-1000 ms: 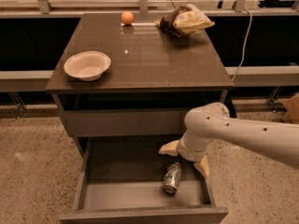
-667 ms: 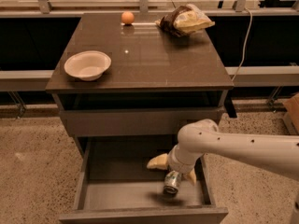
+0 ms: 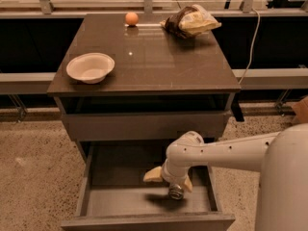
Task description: Pick 7up can from middle drawer and place on counter
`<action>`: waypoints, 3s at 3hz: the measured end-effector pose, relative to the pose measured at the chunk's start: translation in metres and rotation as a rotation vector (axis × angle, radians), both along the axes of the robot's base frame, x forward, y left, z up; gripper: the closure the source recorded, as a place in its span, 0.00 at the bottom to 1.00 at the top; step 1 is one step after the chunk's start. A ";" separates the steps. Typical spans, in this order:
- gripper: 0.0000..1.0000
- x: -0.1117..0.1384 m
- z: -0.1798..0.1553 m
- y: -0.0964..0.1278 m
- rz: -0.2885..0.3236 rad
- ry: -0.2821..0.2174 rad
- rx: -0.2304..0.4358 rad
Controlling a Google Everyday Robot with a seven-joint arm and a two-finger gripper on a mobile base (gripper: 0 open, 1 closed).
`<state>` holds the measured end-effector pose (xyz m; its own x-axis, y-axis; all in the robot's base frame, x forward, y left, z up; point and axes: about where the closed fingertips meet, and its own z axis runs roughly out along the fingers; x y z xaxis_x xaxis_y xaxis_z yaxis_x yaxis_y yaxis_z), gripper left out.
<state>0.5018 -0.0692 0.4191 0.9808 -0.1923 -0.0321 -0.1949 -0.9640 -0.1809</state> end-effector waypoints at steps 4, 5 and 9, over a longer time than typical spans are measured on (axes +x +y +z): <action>0.64 0.031 -0.061 -0.004 -0.107 0.043 -0.047; 0.90 0.031 -0.060 -0.004 -0.106 0.043 -0.047; 1.00 0.021 0.166 -0.046 -0.083 -0.010 0.799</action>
Offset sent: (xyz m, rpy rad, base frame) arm 0.0384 -0.0025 -0.0758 -0.0477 0.0520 -0.1355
